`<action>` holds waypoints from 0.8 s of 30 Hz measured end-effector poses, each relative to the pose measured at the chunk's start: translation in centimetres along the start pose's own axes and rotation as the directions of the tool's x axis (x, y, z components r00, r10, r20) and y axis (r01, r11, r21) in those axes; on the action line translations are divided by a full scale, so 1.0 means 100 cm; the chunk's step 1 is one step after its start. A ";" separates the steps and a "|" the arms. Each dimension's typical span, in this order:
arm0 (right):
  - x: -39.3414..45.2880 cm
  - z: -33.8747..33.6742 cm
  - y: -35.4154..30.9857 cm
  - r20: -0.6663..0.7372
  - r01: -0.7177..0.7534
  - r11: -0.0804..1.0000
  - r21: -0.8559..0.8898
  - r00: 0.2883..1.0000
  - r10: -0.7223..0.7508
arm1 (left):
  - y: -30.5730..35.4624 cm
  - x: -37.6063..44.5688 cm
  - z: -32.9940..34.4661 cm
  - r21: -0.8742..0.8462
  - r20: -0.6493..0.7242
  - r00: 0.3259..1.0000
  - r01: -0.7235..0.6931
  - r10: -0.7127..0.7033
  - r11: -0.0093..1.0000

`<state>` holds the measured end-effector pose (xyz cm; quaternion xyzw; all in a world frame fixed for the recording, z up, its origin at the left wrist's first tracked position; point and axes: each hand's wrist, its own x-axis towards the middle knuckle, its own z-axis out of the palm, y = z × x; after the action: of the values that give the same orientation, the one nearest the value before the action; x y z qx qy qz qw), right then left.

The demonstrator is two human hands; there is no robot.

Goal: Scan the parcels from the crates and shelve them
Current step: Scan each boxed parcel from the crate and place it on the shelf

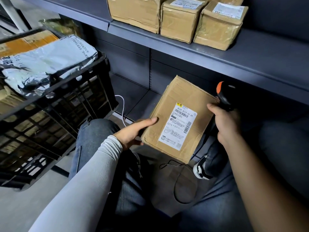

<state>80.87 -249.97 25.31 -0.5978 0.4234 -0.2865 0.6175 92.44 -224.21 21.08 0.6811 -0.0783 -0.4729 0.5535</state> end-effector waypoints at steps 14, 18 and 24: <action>-0.015 0.015 -0.015 0.056 0.201 0.949 -0.242 0.980 -0.193 | -0.003 0.007 -0.001 -0.152 -0.041 0.985 -0.169 0.165 0.974; -0.015 0.006 -0.017 0.082 0.122 0.979 -0.161 0.991 -0.110 | -0.002 0.011 -0.002 -0.251 -0.140 0.969 -0.235 0.205 0.939; -0.038 0.009 -0.019 0.460 -0.101 0.990 -0.096 0.878 0.134 | 0.007 0.015 -0.002 -0.319 -0.253 0.956 -0.227 0.148 0.920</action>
<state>80.18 -246.52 27.81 -0.6433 0.3082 -0.0820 0.6960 93.67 -225.25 20.82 0.6119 0.0033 -0.3439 0.7123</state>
